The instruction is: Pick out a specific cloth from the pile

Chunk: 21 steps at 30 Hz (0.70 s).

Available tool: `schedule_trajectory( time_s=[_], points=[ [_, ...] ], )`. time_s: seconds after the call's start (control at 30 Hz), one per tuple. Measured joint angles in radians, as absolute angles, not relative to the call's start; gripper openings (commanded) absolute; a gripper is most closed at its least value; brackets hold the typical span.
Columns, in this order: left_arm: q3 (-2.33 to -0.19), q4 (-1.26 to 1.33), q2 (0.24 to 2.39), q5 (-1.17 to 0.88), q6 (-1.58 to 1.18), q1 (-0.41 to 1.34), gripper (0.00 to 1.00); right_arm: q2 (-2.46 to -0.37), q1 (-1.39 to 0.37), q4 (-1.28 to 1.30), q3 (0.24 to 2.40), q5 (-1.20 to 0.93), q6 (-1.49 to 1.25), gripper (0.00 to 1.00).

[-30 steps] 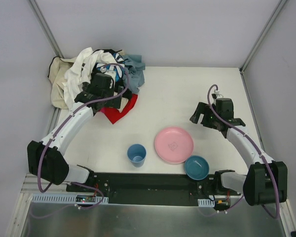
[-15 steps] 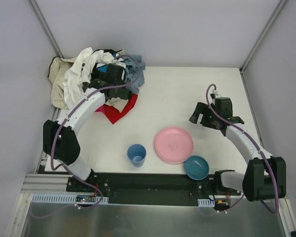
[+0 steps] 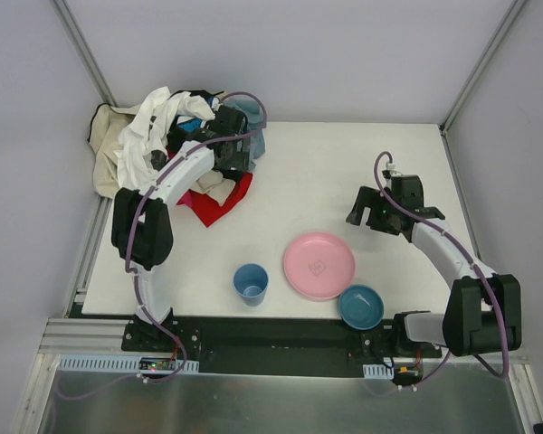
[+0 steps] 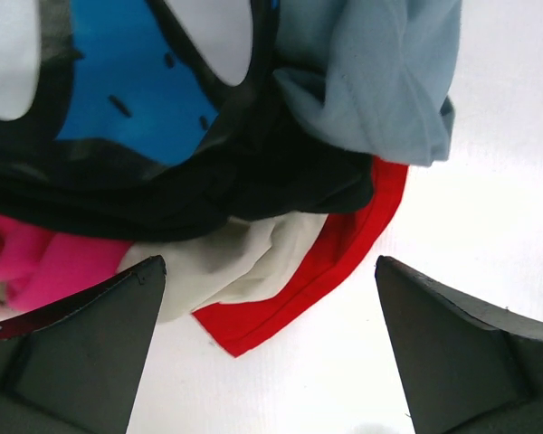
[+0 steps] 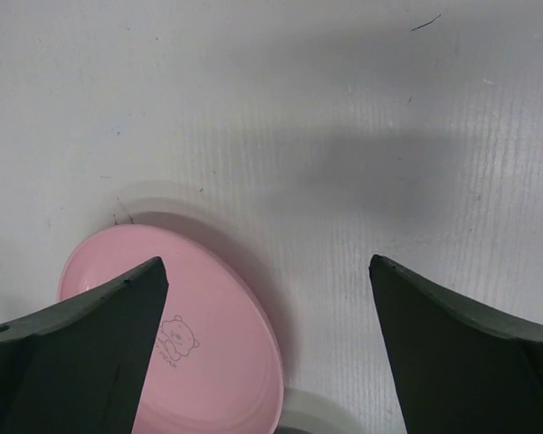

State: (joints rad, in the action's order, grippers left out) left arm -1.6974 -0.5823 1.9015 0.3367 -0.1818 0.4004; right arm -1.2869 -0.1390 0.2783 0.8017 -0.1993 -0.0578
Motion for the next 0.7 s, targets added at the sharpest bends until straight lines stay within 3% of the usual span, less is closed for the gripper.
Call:
schedule_trajectory(
  time_s=[0.7],
  points=[
    [-1.786,-0.611,2.025,0.206,-0.445,0.366,0.99,-1.303,-0.139,0.303,0.804,-0.2,-0.04,0.96]
  ],
)
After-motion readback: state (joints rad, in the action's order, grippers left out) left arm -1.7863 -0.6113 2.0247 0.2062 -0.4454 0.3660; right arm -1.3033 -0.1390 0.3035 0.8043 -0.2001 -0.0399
